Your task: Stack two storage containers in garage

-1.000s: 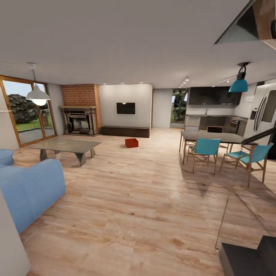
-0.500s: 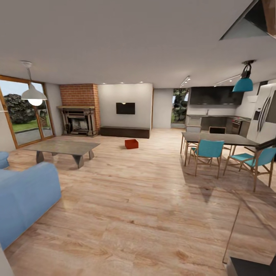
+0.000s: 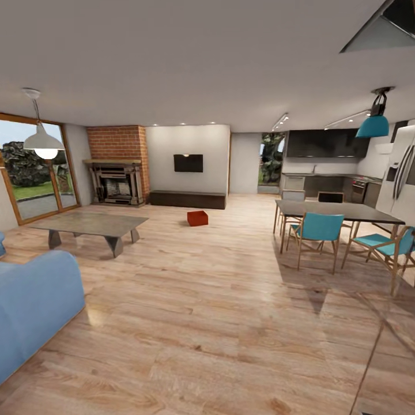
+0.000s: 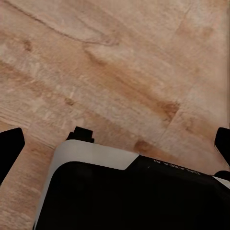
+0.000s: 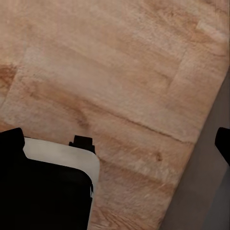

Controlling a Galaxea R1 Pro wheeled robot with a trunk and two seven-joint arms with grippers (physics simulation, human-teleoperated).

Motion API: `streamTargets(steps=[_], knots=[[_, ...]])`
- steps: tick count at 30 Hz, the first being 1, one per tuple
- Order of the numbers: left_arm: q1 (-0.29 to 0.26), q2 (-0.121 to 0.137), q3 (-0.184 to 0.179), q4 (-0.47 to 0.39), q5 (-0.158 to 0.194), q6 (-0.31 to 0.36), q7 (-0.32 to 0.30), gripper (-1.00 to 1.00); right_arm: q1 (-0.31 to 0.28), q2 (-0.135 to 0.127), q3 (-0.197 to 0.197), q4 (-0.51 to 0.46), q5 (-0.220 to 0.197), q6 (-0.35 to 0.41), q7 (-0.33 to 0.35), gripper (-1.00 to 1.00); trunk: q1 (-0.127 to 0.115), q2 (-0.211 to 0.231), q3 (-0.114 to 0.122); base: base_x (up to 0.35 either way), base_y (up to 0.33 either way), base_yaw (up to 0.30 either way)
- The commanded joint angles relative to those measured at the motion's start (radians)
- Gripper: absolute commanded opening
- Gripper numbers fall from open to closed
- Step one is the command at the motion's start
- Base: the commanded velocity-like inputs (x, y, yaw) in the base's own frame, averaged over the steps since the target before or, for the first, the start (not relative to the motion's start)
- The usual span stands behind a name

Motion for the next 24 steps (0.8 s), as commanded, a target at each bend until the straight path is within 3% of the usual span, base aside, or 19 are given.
streamTargets(steps=[1,24], knots=[[-0.001,0.000,-0.002,0.001,0.005,-0.003,-0.001,1.00,-0.001,0.001,0.001,0.003,0.007,-0.005,-0.005,1.00,0.001,-0.001,-0.001,0.324,0.000,0.000],[-0.001,0.000,-0.002,0.001,0.006,-0.003,-0.001,1.00,-0.001,0.004,0.002,0.003,0.009,-0.005,-0.005,1.00,0.001,-0.001,-0.001,0.324,0.000,0.000]])
